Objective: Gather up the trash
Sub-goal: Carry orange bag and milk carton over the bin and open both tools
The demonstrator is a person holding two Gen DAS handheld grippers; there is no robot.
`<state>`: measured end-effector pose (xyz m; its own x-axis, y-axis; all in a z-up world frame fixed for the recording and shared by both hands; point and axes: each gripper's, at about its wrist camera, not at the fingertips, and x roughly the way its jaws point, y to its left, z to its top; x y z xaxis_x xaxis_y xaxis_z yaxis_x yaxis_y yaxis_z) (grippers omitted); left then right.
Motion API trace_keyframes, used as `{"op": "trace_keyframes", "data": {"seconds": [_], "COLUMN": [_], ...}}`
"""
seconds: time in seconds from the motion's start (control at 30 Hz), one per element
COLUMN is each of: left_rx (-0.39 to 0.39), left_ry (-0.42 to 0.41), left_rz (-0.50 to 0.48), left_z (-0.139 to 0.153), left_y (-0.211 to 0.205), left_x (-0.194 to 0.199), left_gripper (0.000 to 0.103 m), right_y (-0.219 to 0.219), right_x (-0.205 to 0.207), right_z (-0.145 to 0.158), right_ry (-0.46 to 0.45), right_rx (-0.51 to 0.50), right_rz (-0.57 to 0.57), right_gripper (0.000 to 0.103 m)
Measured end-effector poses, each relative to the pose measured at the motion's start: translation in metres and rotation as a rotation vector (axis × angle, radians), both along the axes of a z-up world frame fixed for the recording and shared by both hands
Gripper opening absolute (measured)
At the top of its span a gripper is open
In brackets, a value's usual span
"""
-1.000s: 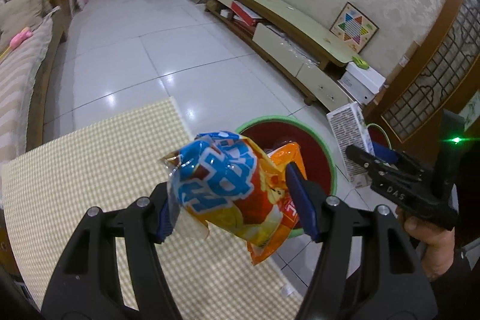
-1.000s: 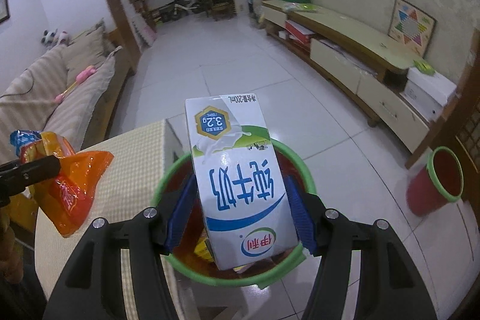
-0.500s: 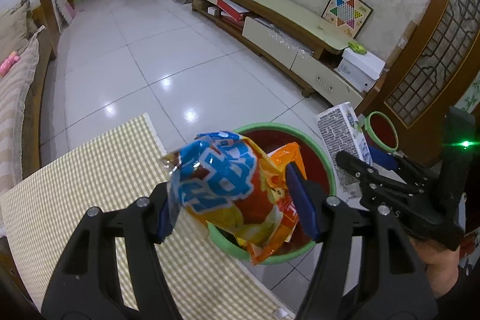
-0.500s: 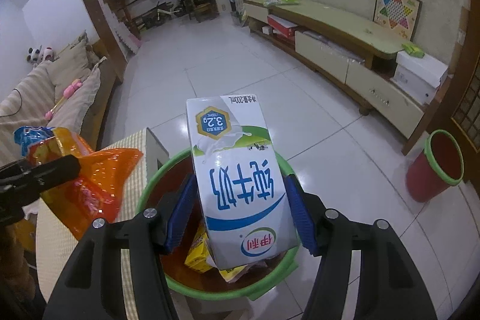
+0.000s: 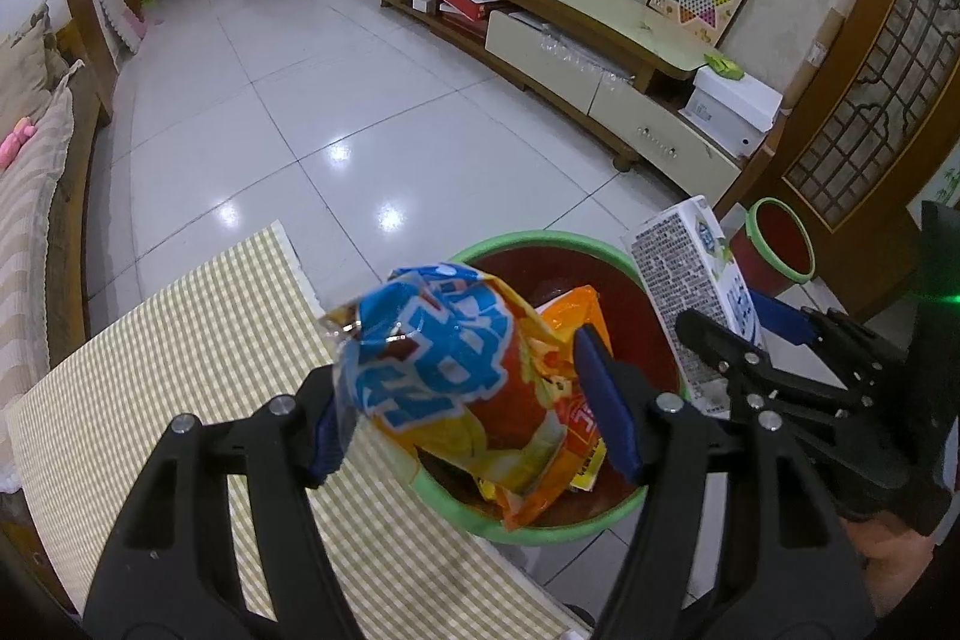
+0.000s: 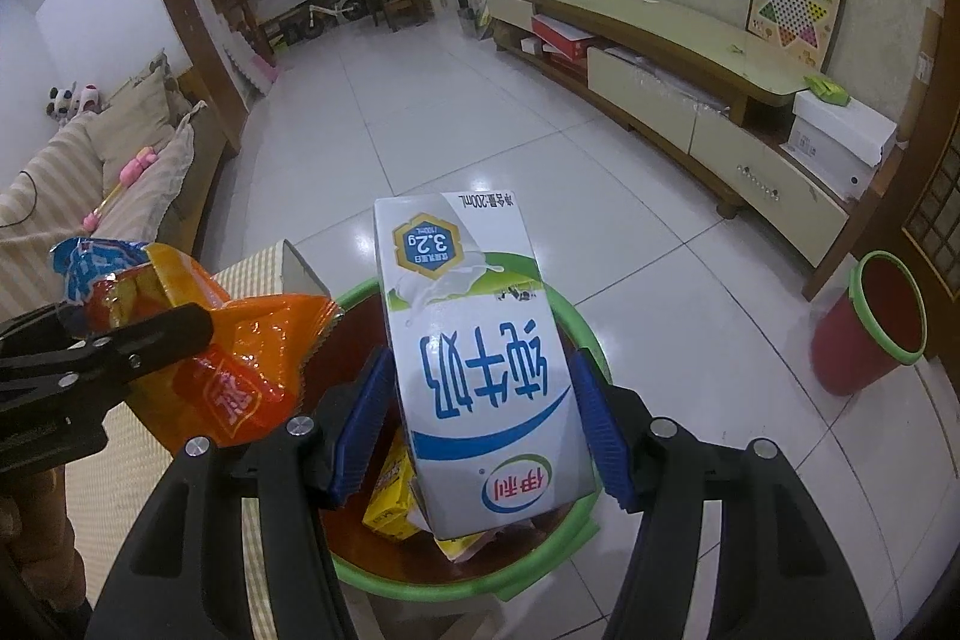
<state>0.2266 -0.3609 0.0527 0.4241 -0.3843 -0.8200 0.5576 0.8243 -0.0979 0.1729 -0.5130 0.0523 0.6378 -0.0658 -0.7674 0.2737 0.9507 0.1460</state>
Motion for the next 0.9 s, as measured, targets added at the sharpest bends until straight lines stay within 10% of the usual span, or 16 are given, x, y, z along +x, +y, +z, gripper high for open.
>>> {"op": "trace_keyframes", "data": {"seconds": [0.3, 0.9], "left_rx": [-0.009, -0.105], "left_ry": [0.004, 0.011], "left_rz": [0.018, 0.145], "left_z": [0.000, 0.017], "left_y": [0.001, 0.067], "left_x": [0.006, 0.006], "left_gripper": [0.094, 0.097], "right_y": [0.003, 0.042], "right_x": [0.002, 0.023], "right_z": [-0.001, -0.007], "right_ry": [0.005, 0.043], "right_rx": [0.000, -0.057], "right_rz": [0.006, 0.117], "right_gripper": [0.058, 0.059]}}
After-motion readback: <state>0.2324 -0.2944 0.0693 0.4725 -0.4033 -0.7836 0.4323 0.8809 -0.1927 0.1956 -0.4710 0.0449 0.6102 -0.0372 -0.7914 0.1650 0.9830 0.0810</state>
